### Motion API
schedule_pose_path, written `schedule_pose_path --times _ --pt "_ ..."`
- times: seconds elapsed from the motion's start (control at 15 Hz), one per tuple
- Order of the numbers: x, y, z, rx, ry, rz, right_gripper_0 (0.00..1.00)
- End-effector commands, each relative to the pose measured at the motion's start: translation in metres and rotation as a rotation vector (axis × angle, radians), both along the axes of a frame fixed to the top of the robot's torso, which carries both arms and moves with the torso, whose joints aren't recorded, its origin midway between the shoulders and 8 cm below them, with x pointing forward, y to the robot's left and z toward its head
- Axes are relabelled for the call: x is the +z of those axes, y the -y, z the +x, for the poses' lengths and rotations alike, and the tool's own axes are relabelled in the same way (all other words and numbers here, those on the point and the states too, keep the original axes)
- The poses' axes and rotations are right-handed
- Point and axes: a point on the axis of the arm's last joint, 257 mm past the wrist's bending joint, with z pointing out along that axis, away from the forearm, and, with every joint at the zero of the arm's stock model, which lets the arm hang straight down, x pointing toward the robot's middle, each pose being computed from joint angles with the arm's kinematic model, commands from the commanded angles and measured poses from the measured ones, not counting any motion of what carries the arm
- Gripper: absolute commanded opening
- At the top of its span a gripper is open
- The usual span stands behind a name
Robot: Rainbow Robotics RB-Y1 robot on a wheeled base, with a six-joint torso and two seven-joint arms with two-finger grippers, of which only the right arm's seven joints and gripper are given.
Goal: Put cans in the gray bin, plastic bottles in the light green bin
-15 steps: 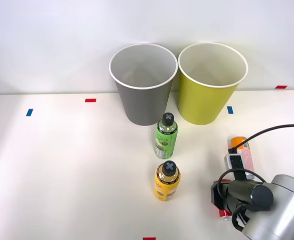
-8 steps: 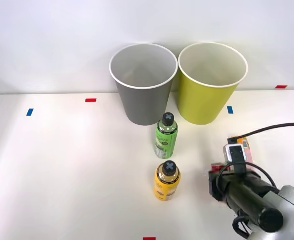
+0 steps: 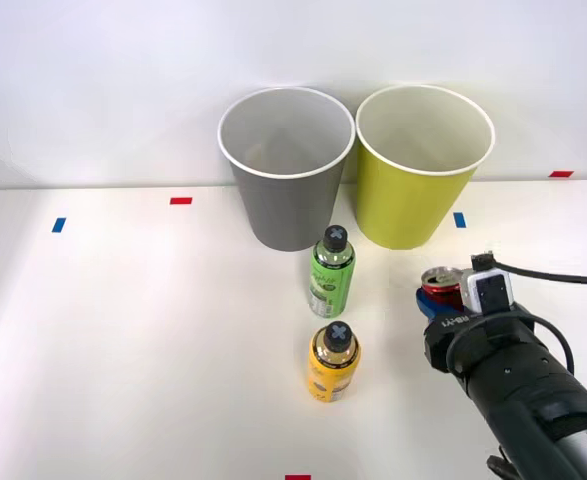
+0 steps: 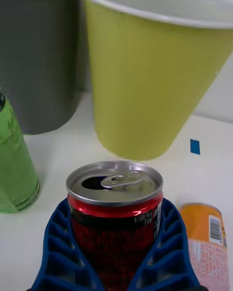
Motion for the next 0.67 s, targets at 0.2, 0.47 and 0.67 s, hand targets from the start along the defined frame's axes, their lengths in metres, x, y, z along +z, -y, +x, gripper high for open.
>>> schedule_pose_path --times 0.2,0.47,0.67 --pt "0.07 -0.018 0.02 0.058 0.189 0.155 0.0" --pt "0.123 -0.036 0.034 0.098 0.29 0.294 0.0" --pt "0.164 -0.063 0.043 0.149 0.338 0.408 0.0"
